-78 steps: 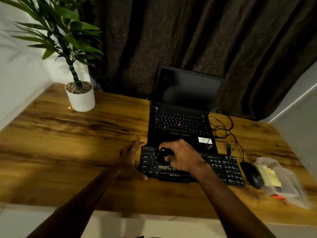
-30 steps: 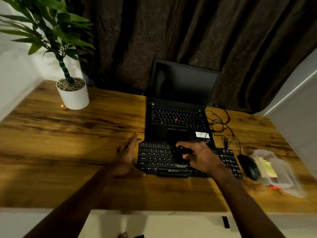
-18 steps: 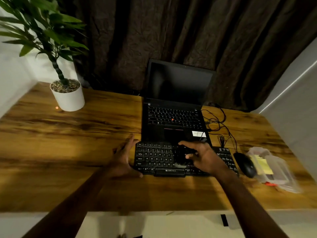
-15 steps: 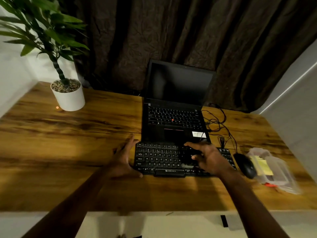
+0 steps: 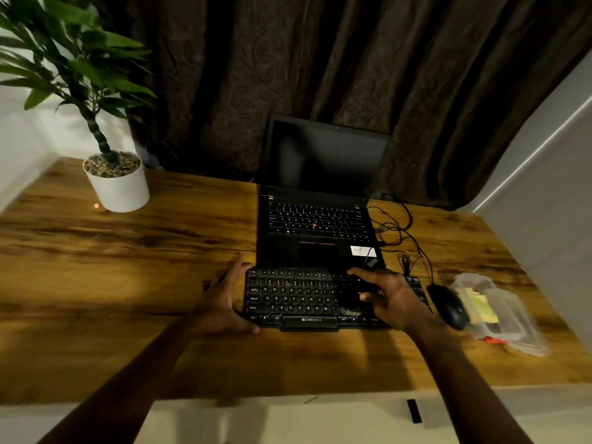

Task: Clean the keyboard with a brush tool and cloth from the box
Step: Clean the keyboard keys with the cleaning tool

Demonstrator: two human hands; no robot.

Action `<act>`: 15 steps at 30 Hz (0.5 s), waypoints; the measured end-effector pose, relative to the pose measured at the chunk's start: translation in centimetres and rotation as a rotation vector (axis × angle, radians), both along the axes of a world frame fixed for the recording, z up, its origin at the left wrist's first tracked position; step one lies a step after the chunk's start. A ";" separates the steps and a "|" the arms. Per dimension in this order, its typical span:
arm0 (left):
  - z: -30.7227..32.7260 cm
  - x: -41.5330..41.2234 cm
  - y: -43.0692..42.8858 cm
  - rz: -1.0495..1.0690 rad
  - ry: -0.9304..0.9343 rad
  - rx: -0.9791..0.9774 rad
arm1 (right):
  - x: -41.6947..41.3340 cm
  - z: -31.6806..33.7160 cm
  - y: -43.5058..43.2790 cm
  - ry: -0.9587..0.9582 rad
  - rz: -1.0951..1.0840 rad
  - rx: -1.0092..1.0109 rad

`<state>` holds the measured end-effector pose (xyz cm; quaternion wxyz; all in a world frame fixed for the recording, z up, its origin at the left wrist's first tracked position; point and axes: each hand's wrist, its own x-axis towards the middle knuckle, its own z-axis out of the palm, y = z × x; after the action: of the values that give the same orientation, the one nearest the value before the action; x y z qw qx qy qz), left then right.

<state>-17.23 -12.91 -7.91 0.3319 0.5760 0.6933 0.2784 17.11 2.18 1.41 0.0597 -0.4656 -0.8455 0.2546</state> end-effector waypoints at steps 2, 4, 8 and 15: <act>-0.3 -0.1 0.0 0.001 0.017 -0.005 | 0.0 0.0 -0.1 -0.010 0.001 0.020; -0.5 -0.2 0.0 0.006 0.004 0.006 | -0.9 -0.1 -0.5 0.013 0.006 0.031; -0.3 0.1 -0.3 0.033 0.008 -0.016 | -2.9 -0.1 -1.7 0.094 0.050 -0.007; -1.2 0.1 -0.6 -0.001 0.171 0.102 | 0.9 1.2 -0.6 0.108 -0.032 0.004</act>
<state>-17.16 -13.53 -9.11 0.2421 0.6141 0.7037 0.2627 18.02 1.57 2.62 0.1102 -0.4646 -0.8340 0.2766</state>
